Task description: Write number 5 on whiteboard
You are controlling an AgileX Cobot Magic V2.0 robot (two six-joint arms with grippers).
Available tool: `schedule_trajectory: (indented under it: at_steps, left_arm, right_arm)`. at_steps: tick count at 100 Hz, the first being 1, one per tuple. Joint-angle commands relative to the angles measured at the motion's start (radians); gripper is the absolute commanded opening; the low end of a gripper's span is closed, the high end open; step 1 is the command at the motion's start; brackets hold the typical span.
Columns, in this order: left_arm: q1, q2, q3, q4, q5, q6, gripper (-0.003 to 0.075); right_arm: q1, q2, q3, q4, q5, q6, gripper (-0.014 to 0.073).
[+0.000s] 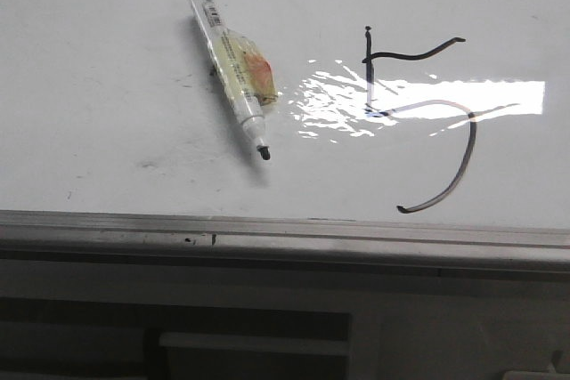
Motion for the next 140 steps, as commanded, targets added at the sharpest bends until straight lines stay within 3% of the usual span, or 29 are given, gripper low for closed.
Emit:
schedule_trajectory:
  at_steps: [1, 36, 44, 61, 73, 80, 93, 107, 128, 140]
  left_arm:
    - [0.001, -0.027, 0.025, 0.0, -0.053, -0.009, -0.002]
    - [0.001, -0.027, 0.025, 0.0, -0.053, -0.009, -0.002]
    - [0.001, -0.027, 0.025, -0.002, -0.053, -0.009, -0.002]
    - [0.001, -0.027, 0.025, -0.002, -0.053, -0.009, -0.002]
    - [0.001, -0.027, 0.025, -0.002, -0.053, -0.009, -0.002]
    - [0.001, -0.027, 0.025, -0.002, -0.053, -0.009, -0.002]
    - [0.001, -0.027, 0.025, -0.002, -0.053, -0.009, -0.002]
    - [0.001, -0.027, 0.025, -0.002, -0.053, -0.009, -0.002]
    - [0.001, -0.027, 0.025, -0.002, -0.053, -0.009, -0.002]
    - [0.001, -0.027, 0.025, -0.002, -0.053, -0.009, -0.002]
  right_arm:
    - [-0.009, 0.008, -0.021, -0.018, -0.069, 0.0, -0.0042]
    - [-0.009, 0.008, -0.021, -0.021, -0.056, 0.0, -0.0042]
    - [-0.009, 0.008, -0.005, -0.096, -0.014, 0.012, -0.0042]
    - [-0.074, 0.008, 0.136, -0.29, -0.134, 0.375, -0.0043]
    - [-0.187, 0.008, 0.258, -0.325, -0.244, 0.395, -0.0043]
    - [-0.265, 0.008, 0.322, -0.252, -0.348, 0.413, -0.0043]
    - [-0.395, 0.008, 0.437, 0.03, -0.559, 0.404, -0.0044]
    - [-0.491, 0.008, 0.565, 0.047, -0.799, 0.355, -0.0046]
    - [-0.509, 0.008, 0.56, 0.047, -0.493, 0.258, -0.0045]
    - [-0.509, 0.006, 0.56, 0.044, -0.498, 0.258, -0.0045]
